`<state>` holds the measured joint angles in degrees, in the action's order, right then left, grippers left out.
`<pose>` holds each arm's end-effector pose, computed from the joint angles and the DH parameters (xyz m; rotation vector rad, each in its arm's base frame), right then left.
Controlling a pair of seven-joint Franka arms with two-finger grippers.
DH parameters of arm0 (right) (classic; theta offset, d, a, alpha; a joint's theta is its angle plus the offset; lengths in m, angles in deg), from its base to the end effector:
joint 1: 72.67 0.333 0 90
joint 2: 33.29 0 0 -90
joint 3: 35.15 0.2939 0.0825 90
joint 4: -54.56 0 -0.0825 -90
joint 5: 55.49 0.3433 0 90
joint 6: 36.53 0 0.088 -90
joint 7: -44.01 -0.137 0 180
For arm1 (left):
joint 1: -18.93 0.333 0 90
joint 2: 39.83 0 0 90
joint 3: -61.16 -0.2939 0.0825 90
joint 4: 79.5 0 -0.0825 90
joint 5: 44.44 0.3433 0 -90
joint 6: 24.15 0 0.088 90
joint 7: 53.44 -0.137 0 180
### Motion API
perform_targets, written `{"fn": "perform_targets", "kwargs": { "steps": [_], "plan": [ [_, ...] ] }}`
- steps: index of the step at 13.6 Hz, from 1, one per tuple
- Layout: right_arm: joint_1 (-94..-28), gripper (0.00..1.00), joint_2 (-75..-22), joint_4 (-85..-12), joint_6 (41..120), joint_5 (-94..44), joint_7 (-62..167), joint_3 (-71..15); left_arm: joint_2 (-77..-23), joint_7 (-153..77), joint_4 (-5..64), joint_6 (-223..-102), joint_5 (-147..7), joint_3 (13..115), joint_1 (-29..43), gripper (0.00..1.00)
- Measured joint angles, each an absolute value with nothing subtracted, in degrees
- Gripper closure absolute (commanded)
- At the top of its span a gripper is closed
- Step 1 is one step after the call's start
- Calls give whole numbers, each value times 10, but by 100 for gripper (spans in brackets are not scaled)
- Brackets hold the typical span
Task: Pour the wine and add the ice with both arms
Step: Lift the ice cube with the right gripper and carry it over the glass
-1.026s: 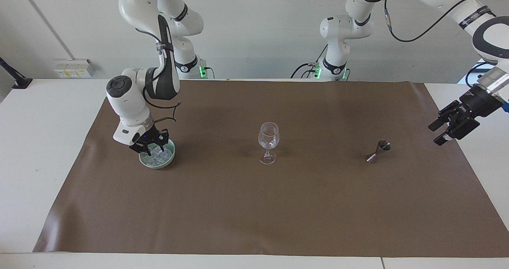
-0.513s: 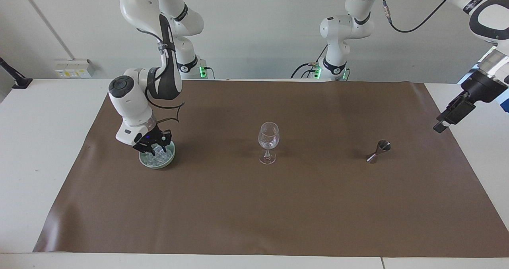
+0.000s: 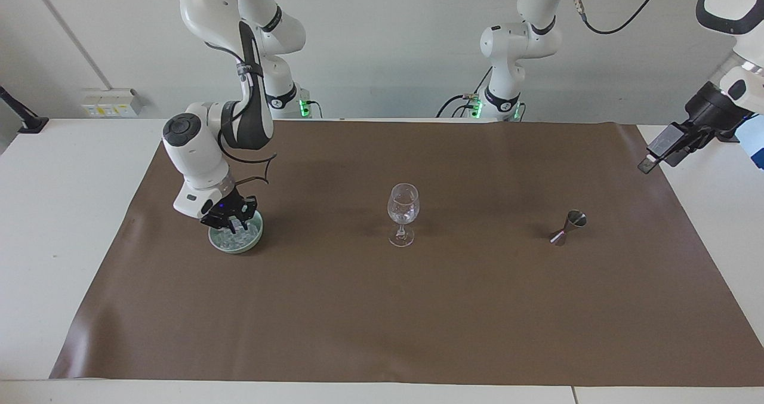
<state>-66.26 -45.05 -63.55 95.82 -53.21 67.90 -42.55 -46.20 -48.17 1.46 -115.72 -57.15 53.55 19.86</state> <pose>0.5509 -0.0068 0.3150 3.0793 0.5871 0.0706 0.5500 0.0484 0.5876 2.9136 0.3475 0.1185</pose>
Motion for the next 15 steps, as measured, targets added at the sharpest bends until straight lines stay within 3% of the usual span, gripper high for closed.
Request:
{"fn": "perform_targets", "kwargs": {
  "steps": [7, 15],
  "plan": [
    [-662, 100, -428, -560, 862, -531, 596, -424, -411, -549, 56, -1133, -466, 621, 191, 0],
    [-658, 100, -378, -439, 691, -531, 410, -360, -363, -549, 122, -1132, -463, 629, 193, 0]
  ]
}}
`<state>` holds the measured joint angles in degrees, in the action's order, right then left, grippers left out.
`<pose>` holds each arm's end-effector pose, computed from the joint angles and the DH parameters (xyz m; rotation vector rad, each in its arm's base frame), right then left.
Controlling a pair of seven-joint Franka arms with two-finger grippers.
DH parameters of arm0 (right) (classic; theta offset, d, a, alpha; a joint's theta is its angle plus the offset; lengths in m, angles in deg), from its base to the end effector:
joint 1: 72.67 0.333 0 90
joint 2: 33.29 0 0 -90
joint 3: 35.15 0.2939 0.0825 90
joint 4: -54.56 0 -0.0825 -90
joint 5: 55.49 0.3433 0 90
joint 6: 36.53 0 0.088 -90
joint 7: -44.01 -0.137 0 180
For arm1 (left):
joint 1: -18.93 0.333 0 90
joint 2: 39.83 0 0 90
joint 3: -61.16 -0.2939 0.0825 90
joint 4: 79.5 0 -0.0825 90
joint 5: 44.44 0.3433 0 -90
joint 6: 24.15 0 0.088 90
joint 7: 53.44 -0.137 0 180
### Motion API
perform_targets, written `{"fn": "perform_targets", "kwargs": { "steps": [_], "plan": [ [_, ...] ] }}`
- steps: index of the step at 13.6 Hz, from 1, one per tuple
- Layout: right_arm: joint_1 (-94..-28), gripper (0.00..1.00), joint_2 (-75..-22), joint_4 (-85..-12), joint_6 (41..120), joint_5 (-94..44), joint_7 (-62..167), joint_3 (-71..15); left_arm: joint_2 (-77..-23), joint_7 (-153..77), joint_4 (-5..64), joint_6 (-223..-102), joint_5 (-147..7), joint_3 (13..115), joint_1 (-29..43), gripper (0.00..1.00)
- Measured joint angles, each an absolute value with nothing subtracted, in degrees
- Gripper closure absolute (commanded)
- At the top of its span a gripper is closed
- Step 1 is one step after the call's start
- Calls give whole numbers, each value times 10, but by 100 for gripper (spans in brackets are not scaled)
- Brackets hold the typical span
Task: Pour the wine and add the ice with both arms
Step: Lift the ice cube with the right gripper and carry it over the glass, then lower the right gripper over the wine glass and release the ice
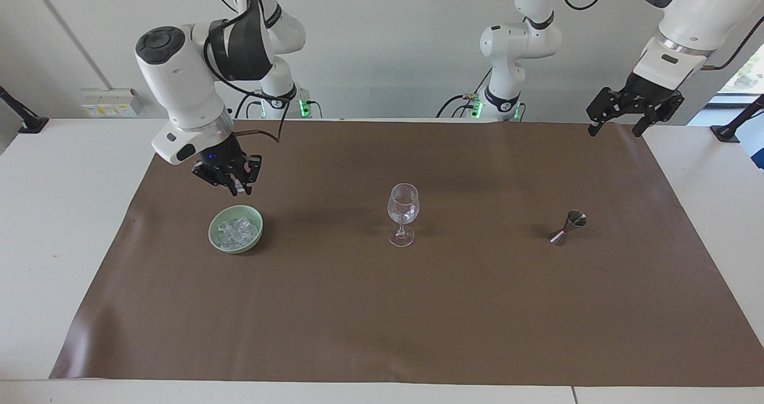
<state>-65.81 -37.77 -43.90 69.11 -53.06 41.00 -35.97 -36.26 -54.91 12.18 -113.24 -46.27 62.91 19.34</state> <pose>0.5491 0.0629 0.4905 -3.0966 -0.0658 -0.0679 0.4945 -0.0164 0.5898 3.1105 -0.0774 0.0266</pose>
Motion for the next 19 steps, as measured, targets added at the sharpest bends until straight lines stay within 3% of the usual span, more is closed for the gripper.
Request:
{"fn": "perform_targets", "kwargs": {
  "steps": [9, 19],
  "plan": [
    [-655, 100, -373, -404, 673, -529, 198, -246, -358, -549, 123, -1125, -473, 627, 202, 0],
    [-648, 100, -411, -401, 798, -487, 47, -163, -340, -549, 122, -1125, -474, 626, 205, 0]
  ]
}}
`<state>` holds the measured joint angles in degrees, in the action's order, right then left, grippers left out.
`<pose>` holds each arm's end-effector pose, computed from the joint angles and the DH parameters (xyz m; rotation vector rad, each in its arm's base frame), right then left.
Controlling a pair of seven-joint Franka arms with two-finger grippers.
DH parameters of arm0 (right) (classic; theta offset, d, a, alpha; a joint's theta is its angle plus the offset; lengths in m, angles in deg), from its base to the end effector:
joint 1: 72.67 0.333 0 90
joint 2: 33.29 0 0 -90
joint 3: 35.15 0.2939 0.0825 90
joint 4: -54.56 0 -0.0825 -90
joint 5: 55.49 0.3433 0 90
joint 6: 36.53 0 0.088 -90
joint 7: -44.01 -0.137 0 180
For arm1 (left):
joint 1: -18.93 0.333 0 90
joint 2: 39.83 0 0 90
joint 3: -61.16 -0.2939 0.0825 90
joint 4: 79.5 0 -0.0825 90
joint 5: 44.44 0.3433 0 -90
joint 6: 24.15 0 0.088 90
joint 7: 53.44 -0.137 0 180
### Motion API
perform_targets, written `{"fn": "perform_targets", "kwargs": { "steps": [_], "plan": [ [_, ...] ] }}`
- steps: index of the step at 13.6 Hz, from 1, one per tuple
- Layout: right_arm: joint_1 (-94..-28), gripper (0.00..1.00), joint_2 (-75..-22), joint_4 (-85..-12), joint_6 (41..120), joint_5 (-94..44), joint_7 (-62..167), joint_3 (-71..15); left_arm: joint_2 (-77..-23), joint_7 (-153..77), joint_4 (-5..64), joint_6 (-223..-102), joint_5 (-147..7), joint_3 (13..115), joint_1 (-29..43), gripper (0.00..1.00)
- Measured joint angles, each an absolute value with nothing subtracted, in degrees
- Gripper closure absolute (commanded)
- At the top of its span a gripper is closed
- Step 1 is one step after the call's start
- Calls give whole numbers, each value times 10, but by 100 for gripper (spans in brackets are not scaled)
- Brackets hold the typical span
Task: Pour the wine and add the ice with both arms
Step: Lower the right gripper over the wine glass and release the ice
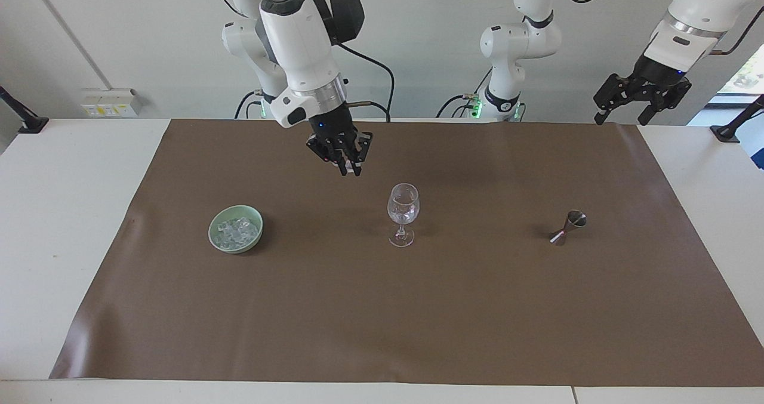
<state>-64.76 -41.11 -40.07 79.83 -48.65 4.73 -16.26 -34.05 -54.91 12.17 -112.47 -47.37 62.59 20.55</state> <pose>0.5282 0.2672 0.5128 -2.8439 0.3803 -0.1785 0.4827 -0.0062 0.6076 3.0927 -0.0384 0.0666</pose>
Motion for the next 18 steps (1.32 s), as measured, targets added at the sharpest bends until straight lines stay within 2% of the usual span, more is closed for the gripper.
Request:
{"fn": "perform_targets", "kwargs": {
  "steps": [9, 13, 18],
  "plan": [
    [-643, 100, -459, -361, 854, -490, -1, -123, -340, -549, 122, -1125, -474, 626, 206, 0],
    [-634, 100, -497, -360, 887, -561, -51, -96, -340, -549, 122, -1125, -474, 626, 206, 0],
    [-630, 100, -510, -364, 886, -573, -60, -88, -340, -549, 122, -1124, -474, 626, 206, 0]
  ]
}}
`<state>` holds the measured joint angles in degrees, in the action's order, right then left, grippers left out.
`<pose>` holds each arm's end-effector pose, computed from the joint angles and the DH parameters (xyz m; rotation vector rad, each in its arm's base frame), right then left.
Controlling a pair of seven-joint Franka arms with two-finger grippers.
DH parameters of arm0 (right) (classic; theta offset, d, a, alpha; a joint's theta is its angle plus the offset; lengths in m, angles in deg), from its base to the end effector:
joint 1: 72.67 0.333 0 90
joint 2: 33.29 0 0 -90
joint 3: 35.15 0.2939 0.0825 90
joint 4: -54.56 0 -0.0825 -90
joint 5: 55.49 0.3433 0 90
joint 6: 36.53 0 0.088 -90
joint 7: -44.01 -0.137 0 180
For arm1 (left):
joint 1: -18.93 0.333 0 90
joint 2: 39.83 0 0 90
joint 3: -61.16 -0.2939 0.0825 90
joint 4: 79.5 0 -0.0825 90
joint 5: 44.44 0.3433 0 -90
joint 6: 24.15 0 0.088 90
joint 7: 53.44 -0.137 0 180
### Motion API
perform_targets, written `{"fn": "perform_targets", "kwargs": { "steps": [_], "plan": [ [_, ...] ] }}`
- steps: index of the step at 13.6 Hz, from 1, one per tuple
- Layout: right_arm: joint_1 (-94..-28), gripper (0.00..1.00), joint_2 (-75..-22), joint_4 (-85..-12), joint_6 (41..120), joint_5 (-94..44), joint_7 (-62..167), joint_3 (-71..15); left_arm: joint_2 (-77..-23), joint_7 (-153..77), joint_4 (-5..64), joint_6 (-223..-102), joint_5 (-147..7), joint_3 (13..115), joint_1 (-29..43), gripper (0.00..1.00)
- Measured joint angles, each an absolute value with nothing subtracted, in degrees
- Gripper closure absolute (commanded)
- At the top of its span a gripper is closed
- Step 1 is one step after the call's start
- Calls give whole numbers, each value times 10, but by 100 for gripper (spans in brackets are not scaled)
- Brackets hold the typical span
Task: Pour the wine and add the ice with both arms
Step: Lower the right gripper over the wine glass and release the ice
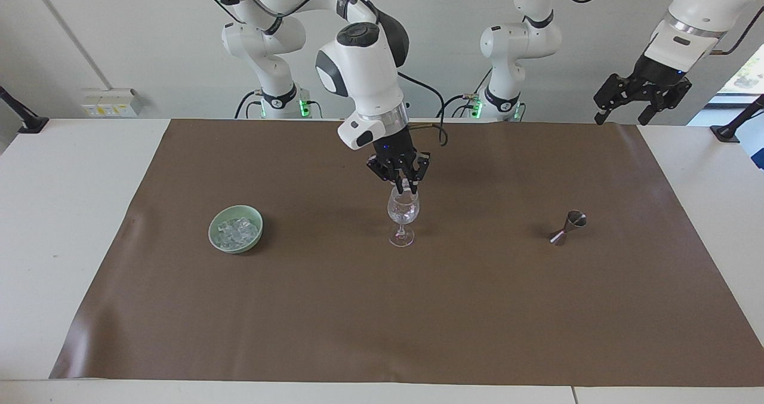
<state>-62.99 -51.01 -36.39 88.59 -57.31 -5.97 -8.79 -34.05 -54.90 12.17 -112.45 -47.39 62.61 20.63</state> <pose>0.5354 0.3494 0.4677 -2.8139 0.3821 -0.2338 0.4827 -0.0057 0.6076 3.0924 -0.0366 0.0661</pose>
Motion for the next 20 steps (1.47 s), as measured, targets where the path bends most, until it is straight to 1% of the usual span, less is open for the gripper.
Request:
{"fn": "perform_targets", "kwargs": {
  "steps": [5, 6, 7, 8, 11, 12, 15, 18, 20],
  "plan": [
    [-629, 100, -511, -375, 885, -573, -60, -85, -340, -549, 122, -1124, -474, 626, 206, 0],
    [-628, 97, -511, -375, 885, -573, -60, -85, -340, -549, 122, -1124, -474, 626, 206, 0],
    [-628, 90, -511, -375, 885, -574, -60, -85, -340, -549, 122, -1124, -474, 626, 206, 0],
    [-628, 86, -511, -375, 885, -574, -60, -85, -340, -549, 122, -1124, -474, 626, 206, 0],
    [-628, 81, -511, -375, 885, -574, -60, -85, -340, -549, 122, -1124, -474, 626, 206, 0],
    [-628, 77, -511, -375, 885, -574, -60, -85, -340, -549, 122, -1124, -474, 626, 206, 0],
    [-628, 74, -511, -375, 885, -574, -60, -85, -340, -549, 122, -1124, -474, 626, 206, 0],
    [-628, 73, -511, -375, 885, -574, -60, -85, -340, -549, 122, -1124, -474, 626, 206, 0],
    [-628, 70, -511, -375, 887, -574, -60, -85, -340, -549, 122, -1124, -474, 626, 206, 0]
  ]
}}
